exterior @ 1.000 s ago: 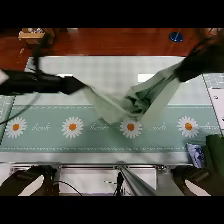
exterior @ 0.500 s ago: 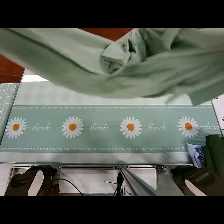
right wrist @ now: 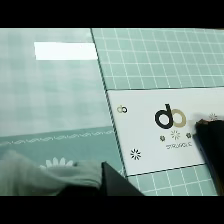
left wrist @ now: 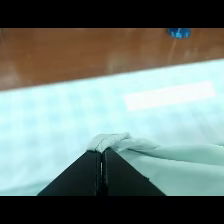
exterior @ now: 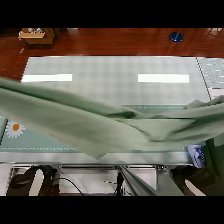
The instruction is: Fold the shirts.
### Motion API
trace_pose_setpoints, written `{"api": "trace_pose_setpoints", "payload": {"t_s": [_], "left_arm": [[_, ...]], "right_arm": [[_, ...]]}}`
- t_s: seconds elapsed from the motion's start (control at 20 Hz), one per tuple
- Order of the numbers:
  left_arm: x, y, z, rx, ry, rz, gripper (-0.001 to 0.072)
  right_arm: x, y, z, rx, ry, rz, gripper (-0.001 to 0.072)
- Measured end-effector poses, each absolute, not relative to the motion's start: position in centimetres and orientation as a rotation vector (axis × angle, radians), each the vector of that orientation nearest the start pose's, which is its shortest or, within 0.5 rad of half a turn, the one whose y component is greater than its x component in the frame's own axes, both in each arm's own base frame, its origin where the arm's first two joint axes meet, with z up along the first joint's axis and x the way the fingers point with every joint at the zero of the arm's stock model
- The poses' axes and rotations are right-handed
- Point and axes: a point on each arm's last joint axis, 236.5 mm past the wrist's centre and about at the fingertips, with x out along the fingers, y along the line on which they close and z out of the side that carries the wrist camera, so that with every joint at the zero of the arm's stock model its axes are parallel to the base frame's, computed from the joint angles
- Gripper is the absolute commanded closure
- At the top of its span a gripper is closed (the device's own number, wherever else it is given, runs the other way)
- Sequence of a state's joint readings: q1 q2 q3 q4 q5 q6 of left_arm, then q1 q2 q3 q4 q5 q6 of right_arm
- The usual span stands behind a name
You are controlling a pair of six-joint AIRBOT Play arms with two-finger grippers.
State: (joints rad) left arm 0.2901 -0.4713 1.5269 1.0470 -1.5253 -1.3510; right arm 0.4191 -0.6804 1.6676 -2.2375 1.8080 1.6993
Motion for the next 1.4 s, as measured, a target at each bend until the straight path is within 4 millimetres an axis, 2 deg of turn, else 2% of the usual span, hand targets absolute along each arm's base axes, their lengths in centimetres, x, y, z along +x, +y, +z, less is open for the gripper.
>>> {"api": "trace_pose_setpoints", "payload": {"t_s": [0.1,0.2,0.4,0.55,0.65,0.8,0.9,1.0,1.15,1.4], "left_arm": [[17.1,-7.0,34.5,-0.004,0.491,-0.270,0.0694],[16.7,-6.9,32.1,-0.021,0.585,-0.280,0.0694],[17.8,-6.4,26.2,-0.088,0.762,-0.291,0.0693],[20.4,-5.6,21.4,-0.135,0.825,-0.288,0.0692],[22.8,-4.7,17.9,-0.170,0.837,-0.266,0.0692],[25.9,-3.3,11.5,-0.217,0.874,-0.224,0.0691],[26.8,-2.6,7.1,-0.253,0.929,-0.198,0.0691],[27.5,-2.1,3.8,-0.283,0.974,-0.174,0.0690],[29.2,-1.0,1.4,-0.313,0.965,-0.124,0.0691],[32.9,0.3,0.9,-0.403,0.851,-0.051,0.0689]], "right_arm": [[19.7,-5.6,31.7,-0.161,0.770,-0.272,0.0685],[20.4,-3.5,28.9,-0.188,0.865,-0.202,0.0686],[22.6,-0.7,21.3,-0.315,1.089,-0.122,0.0687],[26.7,0.7,16.7,-0.430,1.132,-0.085,0.0687],[30.4,1.2,15.1,-0.505,1.088,-0.084,0.0687],[35.4,2.6,12.9,-0.586,1.013,-0.061,0.0687],[37.9,3.2,11.1,-0.597,0.997,-0.057,0.0687],[39.7,3.0,9.3,-0.578,1.001,-0.072,0.0687],[41.5,2.5,6.9,-0.489,1.013,-0.075,0.0687],[43.3,2.4,5.1,-0.224,1.000,-0.044,0.0687]]}}
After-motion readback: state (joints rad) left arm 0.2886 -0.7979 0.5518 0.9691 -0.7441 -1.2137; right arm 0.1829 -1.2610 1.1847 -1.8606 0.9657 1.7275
